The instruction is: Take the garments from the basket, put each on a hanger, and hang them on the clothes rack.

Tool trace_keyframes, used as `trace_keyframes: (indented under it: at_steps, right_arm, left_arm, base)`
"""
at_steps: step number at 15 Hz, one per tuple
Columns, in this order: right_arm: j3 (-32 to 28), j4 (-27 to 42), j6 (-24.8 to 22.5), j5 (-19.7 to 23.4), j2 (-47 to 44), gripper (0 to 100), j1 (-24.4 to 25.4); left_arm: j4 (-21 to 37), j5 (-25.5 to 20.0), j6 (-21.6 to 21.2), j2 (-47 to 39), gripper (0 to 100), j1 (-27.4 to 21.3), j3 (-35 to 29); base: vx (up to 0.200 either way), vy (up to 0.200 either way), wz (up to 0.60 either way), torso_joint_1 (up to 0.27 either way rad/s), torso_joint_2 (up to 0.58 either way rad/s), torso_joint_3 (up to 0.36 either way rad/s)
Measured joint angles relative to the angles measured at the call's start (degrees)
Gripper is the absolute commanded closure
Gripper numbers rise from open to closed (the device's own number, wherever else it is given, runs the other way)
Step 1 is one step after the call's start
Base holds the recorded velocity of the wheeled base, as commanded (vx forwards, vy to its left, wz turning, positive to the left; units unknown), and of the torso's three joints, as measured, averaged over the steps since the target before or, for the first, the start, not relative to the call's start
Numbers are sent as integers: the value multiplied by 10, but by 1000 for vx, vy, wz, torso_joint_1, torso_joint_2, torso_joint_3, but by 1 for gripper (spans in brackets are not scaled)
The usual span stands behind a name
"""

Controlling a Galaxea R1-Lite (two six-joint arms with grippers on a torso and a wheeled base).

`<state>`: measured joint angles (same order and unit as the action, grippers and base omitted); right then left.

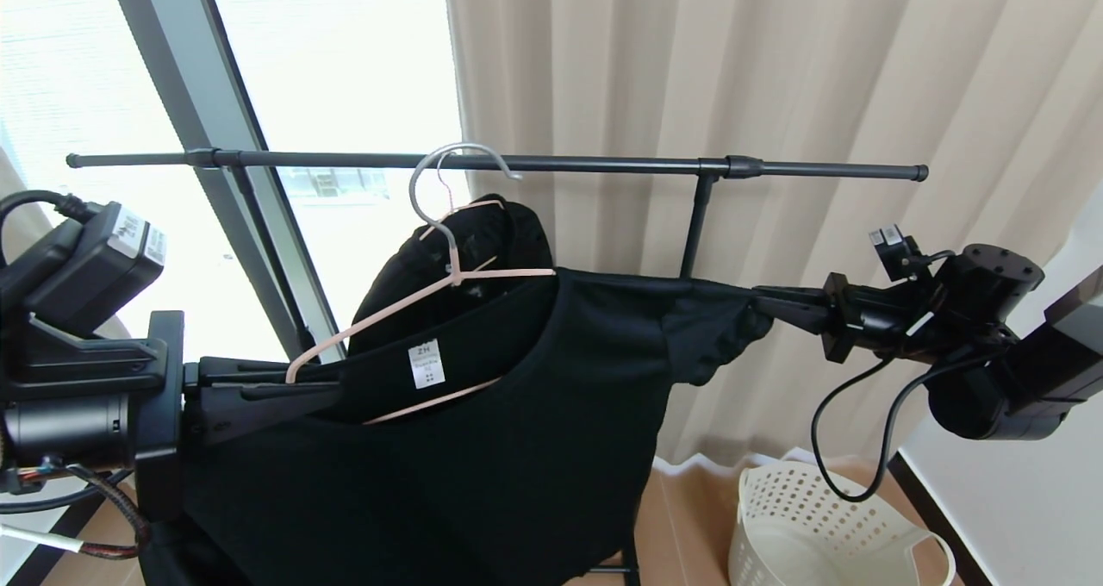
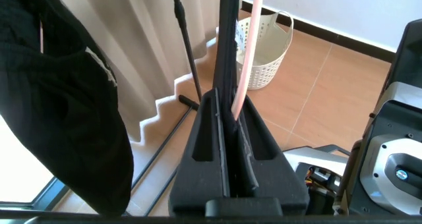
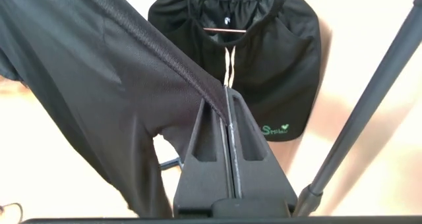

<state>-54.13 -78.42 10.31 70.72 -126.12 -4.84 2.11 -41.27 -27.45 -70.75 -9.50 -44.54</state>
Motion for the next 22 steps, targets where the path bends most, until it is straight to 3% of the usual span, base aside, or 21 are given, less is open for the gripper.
trace_keyframes:
  at_steps: [6,9,14,16,20,22]
  right_arm:
    - [44,-4,-8,-2,41,0,27]
    - [79,-3,-69,-4,72,0,45]
    - [111,-4,-112,-15,111,0,60]
    - [112,-4,-124,-40,116,0,64]
    - [109,0,-169,-193,123,0,96]
    - [102,20,-170,-211,134,0,113]
  left_arm:
    - [-11,4,38,-21,100,8,-3]
    - [-28,24,68,-43,100,9,-12]
    - [-30,83,127,-108,100,-21,-59]
    - [-34,102,162,-137,100,-39,-83]
    - [-99,154,232,-186,100,-69,-100]
    - [-107,176,254,-202,100,-80,-106]
  base:
    - [0,0,0,0,0,0]
    - [0,0,0,0,0,0]
    - [0,0,0,0,0,0]
    - [0,0,0,0,0,0]
    - [0,0,0,0,0,0]
    - [0,0,0,0,0,0]
